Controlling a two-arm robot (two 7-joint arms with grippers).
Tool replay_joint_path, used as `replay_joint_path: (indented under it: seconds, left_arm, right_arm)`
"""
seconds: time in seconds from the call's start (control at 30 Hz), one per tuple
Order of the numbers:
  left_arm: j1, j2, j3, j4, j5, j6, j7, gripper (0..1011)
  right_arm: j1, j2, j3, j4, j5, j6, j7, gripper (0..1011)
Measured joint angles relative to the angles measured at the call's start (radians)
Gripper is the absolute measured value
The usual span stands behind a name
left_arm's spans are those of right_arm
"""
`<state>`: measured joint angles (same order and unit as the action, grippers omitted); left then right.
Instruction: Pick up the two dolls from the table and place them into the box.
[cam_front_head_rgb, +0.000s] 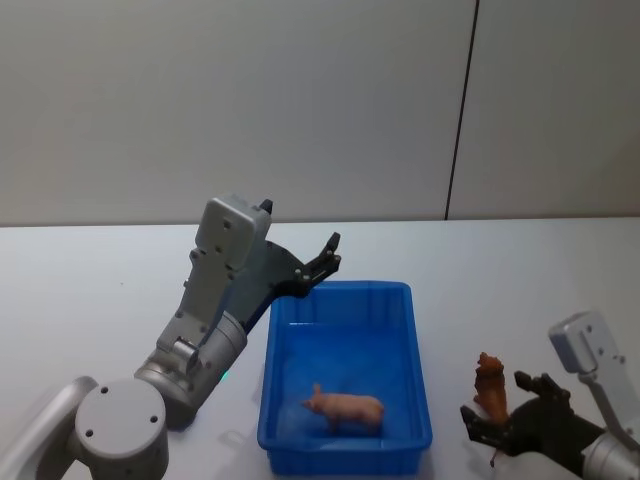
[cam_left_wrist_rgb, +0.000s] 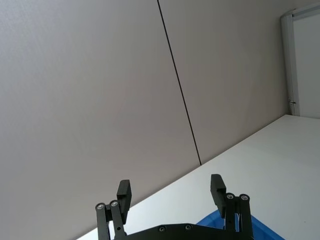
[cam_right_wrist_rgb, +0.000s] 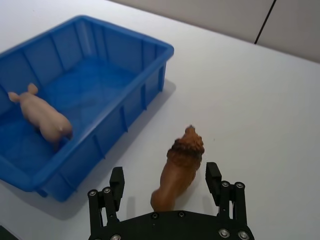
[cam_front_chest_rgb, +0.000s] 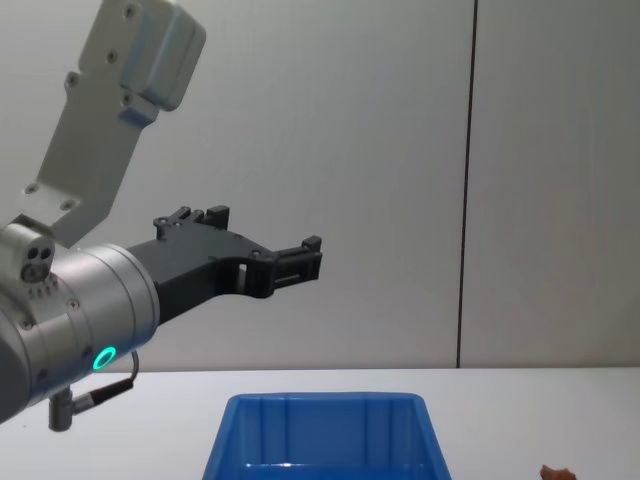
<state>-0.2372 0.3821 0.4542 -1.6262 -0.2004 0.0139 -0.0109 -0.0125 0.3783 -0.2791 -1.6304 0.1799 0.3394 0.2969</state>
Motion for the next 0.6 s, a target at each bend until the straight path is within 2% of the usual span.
replay_joint_path:
  seconds: [0.37,0.57,0.6]
  left_arm:
    - [0.0,0.0,0.0,0.0,0.0,0.0,0.0,1004]
    - [0.0,0.0,0.0,0.0,0.0,0.0,0.0,1004]
    - [0.0,0.0,0.0,0.0,0.0,0.0,0.0,1004]
  right_arm:
    - [0.014,-0.015,-0.008,0.051,-0.004,0.033,-0.004,997]
    - [0.02,-0.022,-0.01,0.067,-0.004,0.039,-0.01,868]
    - [0.022,-0.023,-0.01,0.07,-0.004,0.039,-0.013,817]
